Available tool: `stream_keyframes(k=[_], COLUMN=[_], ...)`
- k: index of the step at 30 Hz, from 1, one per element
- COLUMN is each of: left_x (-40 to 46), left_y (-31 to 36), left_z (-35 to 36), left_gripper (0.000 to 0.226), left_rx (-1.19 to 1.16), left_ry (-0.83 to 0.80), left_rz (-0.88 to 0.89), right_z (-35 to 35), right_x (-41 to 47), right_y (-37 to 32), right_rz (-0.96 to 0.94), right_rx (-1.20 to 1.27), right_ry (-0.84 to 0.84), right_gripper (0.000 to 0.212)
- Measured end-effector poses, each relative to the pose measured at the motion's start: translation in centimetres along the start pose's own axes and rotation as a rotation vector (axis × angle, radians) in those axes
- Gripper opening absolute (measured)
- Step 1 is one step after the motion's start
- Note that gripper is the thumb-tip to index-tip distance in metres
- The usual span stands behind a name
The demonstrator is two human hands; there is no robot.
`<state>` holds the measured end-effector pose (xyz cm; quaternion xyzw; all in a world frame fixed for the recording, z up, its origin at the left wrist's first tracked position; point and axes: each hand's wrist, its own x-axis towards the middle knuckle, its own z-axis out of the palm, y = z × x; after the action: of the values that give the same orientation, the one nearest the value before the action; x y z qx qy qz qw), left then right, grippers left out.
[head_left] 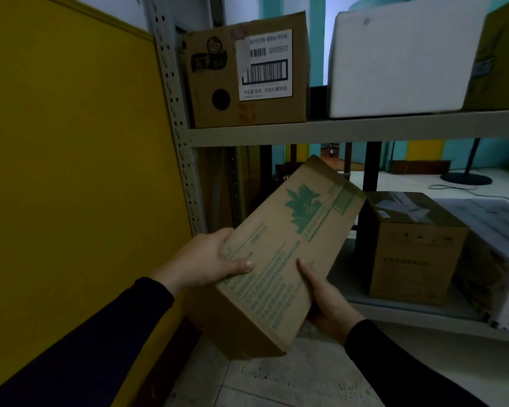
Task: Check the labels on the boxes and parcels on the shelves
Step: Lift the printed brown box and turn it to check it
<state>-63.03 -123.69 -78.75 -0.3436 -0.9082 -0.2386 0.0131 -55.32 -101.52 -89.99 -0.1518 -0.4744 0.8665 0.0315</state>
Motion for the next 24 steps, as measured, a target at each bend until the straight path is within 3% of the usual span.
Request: stream_keyframes(k=[10, 13, 15, 17, 21, 24], left_x=[-0.2, -0.1, 0.1, 0.3, -1.1, -2.3], left_y=[1.7, 2.3, 2.2, 0.5, -5.6, -8.1], left_z=[-0.4, -0.6, -1.1, -1.7, -1.3, -1.3], left_gripper=[0.062, 0.053, 0.045, 0.053, 0.090, 0.067], left_rx=[-0.010, -0.092, -0.344, -0.615, -0.592, -0.882], left_ry=[0.012, -0.017, 0.057, 0.195, 0.126, 0.133], left_rz=[0.016, -0.027, -0.120, -0.307, -0.668, -0.775], right_z=[-0.3, -0.7, -1.3, -2.0, -3.0, -3.2], right_x=[-0.7, -1.0, -1.4, -2.0, -3.0, -3.2], right_y=[-0.9, -1.7, -2.7, -3.9, -5.9, -7.3], right_rz=[-0.096, -0.083, -0.071, -0.081, -0.112, -0.138], right_rx=[-0.005, -0.028, -0.025, -0.015, 0.027, 0.050], right_ry=[0.027, 0.028, 0.011, -0.022, -0.073, -0.073], right_gripper=[0.061, 0.059, 0.059, 0.056, 0.047, 0.044])
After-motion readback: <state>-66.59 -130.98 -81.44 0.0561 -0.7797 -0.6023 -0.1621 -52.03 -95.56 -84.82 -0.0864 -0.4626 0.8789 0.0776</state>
